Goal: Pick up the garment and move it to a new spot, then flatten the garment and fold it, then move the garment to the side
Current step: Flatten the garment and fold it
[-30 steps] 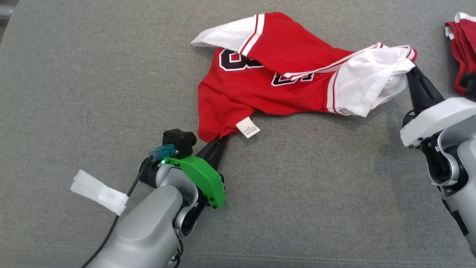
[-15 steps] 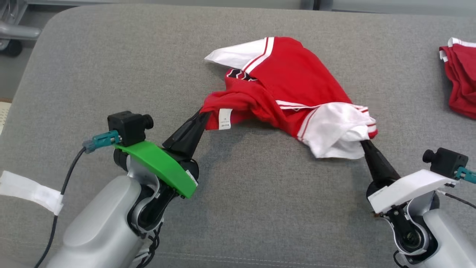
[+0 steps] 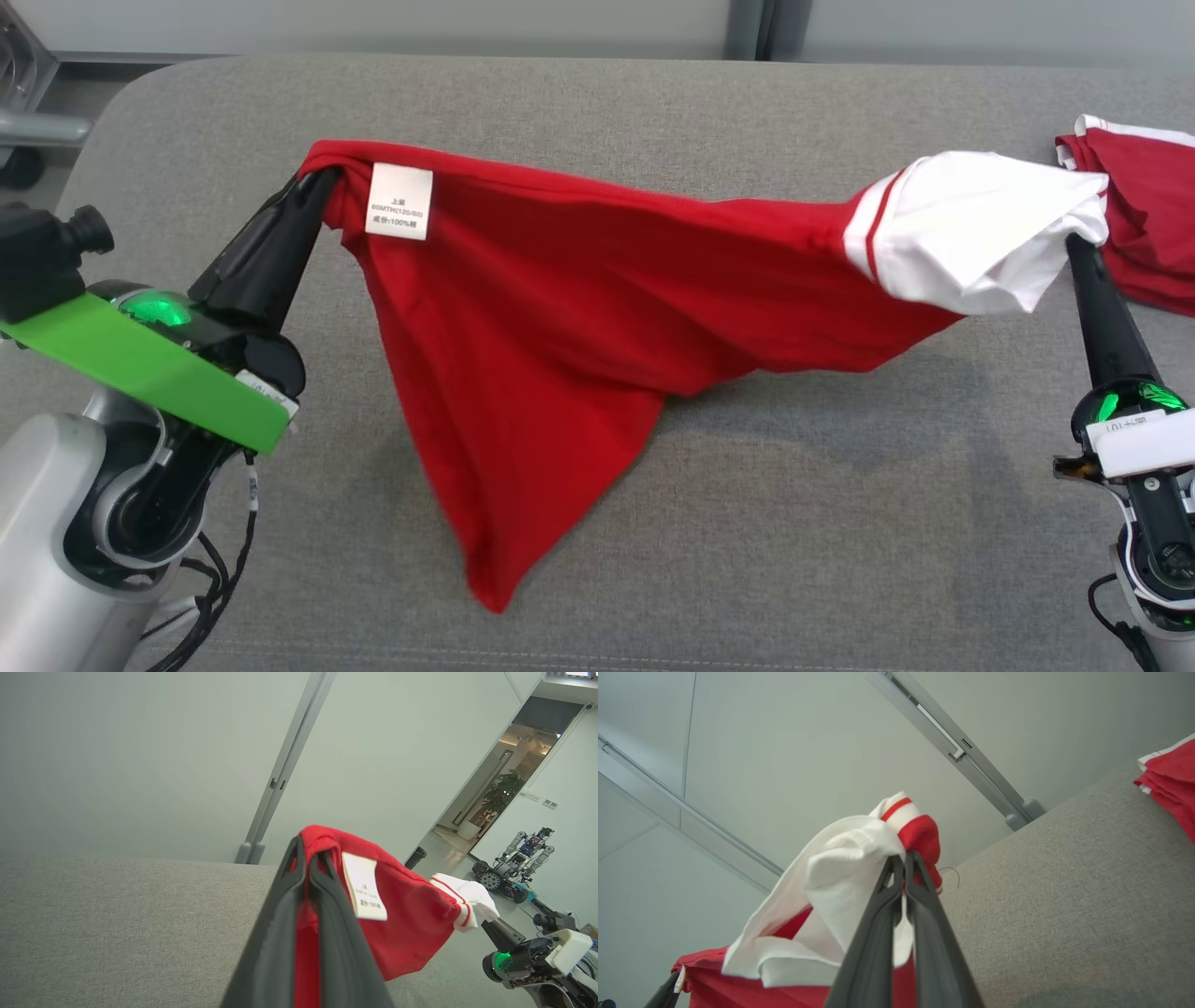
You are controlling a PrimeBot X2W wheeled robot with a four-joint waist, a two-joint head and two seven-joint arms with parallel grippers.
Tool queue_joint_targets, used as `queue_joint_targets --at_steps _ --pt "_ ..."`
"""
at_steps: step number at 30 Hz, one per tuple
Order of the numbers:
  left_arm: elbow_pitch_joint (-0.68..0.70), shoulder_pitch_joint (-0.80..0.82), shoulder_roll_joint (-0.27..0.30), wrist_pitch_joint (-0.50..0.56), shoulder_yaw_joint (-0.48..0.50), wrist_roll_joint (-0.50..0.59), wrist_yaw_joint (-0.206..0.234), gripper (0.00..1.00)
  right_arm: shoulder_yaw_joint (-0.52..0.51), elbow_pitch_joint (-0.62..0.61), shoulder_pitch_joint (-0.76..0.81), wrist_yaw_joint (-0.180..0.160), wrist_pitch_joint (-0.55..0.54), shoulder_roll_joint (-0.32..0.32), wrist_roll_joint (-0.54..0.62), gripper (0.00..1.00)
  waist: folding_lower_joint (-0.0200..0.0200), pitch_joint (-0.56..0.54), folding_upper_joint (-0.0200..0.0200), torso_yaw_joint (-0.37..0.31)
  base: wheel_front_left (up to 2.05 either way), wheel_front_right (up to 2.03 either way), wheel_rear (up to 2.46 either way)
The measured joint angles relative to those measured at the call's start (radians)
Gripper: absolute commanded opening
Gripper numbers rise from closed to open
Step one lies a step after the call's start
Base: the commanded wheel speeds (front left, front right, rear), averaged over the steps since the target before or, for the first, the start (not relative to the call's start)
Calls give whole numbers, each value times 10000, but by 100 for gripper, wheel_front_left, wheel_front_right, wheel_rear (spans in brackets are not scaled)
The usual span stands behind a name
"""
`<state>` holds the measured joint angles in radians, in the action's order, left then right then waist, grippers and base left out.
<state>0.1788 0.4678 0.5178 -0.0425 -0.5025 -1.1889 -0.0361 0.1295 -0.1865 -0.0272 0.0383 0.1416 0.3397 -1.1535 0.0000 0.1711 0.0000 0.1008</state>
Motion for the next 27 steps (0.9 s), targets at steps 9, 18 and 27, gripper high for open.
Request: queue_joint_targets --at_steps 9,18,27 --pt "-803 -152 63 1336 -75 -1099 696 0 681 1007 -386 -794 -1083 6 -42 0 0 702 0 -69 0 0 0" --pt "-1870 189 -48 1929 -1254 -265 803 0 779 2412 -1559 -1106 -1126 535 1273 0 0 1433 0 -306 0 0 0" --pt "-2360 81 -1089 1603 -1996 247 790 0 878 3680 -945 -1106 -713 704 1808 0 0 1737 0 -291 0 0 0"
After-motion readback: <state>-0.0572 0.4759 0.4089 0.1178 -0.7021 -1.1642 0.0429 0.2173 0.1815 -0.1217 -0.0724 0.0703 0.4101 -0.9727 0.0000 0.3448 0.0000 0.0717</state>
